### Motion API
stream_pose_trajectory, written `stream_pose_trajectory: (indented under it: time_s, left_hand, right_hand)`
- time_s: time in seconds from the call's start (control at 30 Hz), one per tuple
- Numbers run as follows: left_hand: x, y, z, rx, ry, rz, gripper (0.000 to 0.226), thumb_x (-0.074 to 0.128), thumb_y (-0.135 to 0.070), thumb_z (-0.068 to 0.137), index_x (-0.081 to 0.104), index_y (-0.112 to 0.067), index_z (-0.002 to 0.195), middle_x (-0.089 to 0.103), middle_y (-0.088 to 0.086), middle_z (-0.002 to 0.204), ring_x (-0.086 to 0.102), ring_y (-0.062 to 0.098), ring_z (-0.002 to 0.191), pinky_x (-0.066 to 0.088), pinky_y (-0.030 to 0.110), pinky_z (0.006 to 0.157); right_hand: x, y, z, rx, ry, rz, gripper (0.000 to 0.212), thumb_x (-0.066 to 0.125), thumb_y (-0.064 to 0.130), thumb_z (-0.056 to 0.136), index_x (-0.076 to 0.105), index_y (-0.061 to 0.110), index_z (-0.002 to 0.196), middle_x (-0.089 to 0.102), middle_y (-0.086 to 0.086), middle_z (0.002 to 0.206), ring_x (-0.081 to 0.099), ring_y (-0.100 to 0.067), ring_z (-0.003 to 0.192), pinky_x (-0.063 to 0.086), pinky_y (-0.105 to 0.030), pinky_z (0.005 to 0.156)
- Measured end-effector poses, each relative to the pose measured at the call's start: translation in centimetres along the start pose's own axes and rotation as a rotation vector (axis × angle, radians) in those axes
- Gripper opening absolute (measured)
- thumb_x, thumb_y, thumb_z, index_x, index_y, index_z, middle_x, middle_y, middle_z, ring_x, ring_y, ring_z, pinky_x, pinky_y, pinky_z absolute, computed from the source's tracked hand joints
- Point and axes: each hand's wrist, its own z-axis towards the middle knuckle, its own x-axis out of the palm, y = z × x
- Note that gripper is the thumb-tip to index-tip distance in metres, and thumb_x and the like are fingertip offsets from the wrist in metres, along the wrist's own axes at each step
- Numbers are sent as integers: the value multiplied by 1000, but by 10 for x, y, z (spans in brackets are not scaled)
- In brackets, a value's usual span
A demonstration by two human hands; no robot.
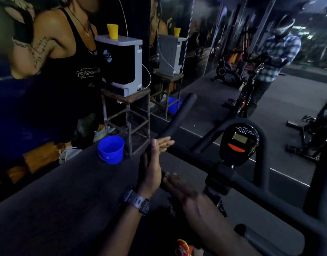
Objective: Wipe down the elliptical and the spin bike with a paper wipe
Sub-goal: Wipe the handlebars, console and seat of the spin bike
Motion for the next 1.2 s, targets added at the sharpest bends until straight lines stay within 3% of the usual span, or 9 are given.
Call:
stream_pose_trajectory:
  time_s: [0.1,0.17,0.3,0.4,0.6,0.73,0.87,0.97,1.2]
  left_hand:
    - [-3,4,5,-7,-43,-38,62,26,-65,91,65,-23,114,71,4,118,60,16,122,39,33,108]
    - [1,-1,8,-31,-81,-90,63,23,-61,97,65,-18,114,68,6,124,57,14,124,39,27,109]
    - [-14,2,19,-92,-240,-206,70,5,-43,105,56,2,124,60,15,129,60,4,107,45,8,89]
    - [-26,5,20,-127,-254,-247,75,4,-50,103,55,-2,128,61,10,128,59,6,113,37,23,111]
    - [-17,7,9,-186,-133,-150,75,4,-49,102,52,-3,135,58,5,135,58,-14,100,41,-1,77]
    - [-8,-4,12,-240,-140,-175,71,5,-49,103,53,-5,131,64,-6,106,65,-15,72,45,1,58]
    - [-8,-4,14,-210,-232,-169,67,5,-49,103,51,-11,134,61,-8,116,59,-19,82,42,-2,67]
    - [-11,-8,14,-194,-250,-175,74,12,-59,97,48,-12,140,55,-7,129,55,-24,97,41,3,87]
    - [-6,-2,44,-256,-199,-36,99,37,-86,77,41,-18,149,41,-4,153,37,10,141,26,35,120]
  right_hand:
    - [35,-29,4,-149,69,-236,49,15,25,105,8,18,153,26,-1,154,8,-17,148,4,-27,120]
    - [34,-31,25,-73,123,-276,50,8,28,104,19,19,152,43,-7,140,28,-28,142,32,-38,114]
    - [-4,-18,91,1,254,-201,29,47,31,97,63,12,111,66,-14,102,65,-32,92,54,-41,79]
    - [-14,-21,117,106,238,45,25,53,35,80,69,17,88,71,-9,87,69,-29,80,55,-38,72]
    - [-48,-32,62,-62,248,211,11,60,20,85,71,23,82,67,6,79,64,-5,77,52,-29,72]
    - [-11,-28,119,1,227,15,19,59,34,84,69,18,88,66,-7,91,66,-27,85,54,-40,73]
    - [5,-34,161,8,-24,-209,32,50,35,95,63,17,118,62,-9,111,61,-30,103,52,-39,73]
    - [-2,-47,161,18,-25,-215,22,54,27,90,66,20,106,59,-4,107,59,-26,102,45,-34,66]
    - [-5,-48,154,-18,68,-190,13,56,14,89,63,7,99,60,-12,101,64,-33,85,48,-37,65]
